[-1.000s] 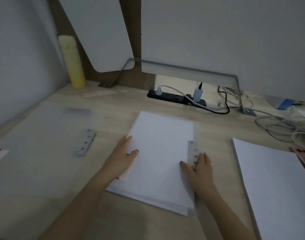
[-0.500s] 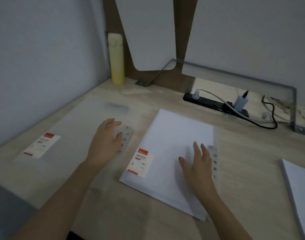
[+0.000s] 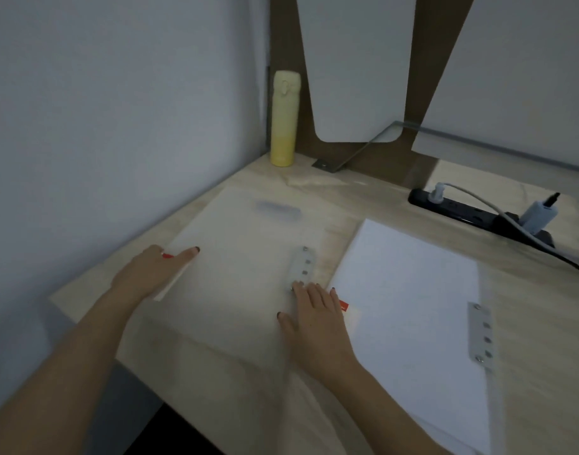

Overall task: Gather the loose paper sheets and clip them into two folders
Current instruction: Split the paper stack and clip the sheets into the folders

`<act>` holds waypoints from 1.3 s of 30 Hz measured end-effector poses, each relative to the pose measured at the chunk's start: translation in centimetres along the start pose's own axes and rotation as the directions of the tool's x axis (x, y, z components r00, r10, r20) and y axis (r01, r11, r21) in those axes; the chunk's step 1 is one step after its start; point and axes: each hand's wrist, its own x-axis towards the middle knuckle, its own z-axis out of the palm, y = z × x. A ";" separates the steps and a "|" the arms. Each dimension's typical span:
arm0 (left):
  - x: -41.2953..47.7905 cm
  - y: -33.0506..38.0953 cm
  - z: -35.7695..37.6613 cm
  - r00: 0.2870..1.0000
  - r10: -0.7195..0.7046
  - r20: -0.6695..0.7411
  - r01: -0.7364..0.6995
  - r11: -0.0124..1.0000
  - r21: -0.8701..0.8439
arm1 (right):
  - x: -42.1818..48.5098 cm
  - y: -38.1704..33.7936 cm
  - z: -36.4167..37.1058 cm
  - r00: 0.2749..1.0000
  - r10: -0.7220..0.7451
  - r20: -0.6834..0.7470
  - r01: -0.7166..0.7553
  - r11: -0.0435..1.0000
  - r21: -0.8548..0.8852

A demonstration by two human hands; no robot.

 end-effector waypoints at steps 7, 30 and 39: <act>-3.1 0.1 -2.3 0.990 0.084 -0.110 -0.115 0.943 -0.313 | 0.3 -0.2 0.0 0.988 0.111 -0.104 -0.074 0.948 0.311; -17.3 16.3 7.4 0.889 0.458 0.025 -0.354 0.720 -0.598 | -13.3 12.7 -13.8 0.712 0.602 -0.362 0.051 0.470 0.881; -22.3 21.7 18.9 0.662 0.636 0.396 -0.435 0.756 -0.488 | -22.6 22.9 -14.8 0.488 0.820 -0.299 -0.202 0.439 0.876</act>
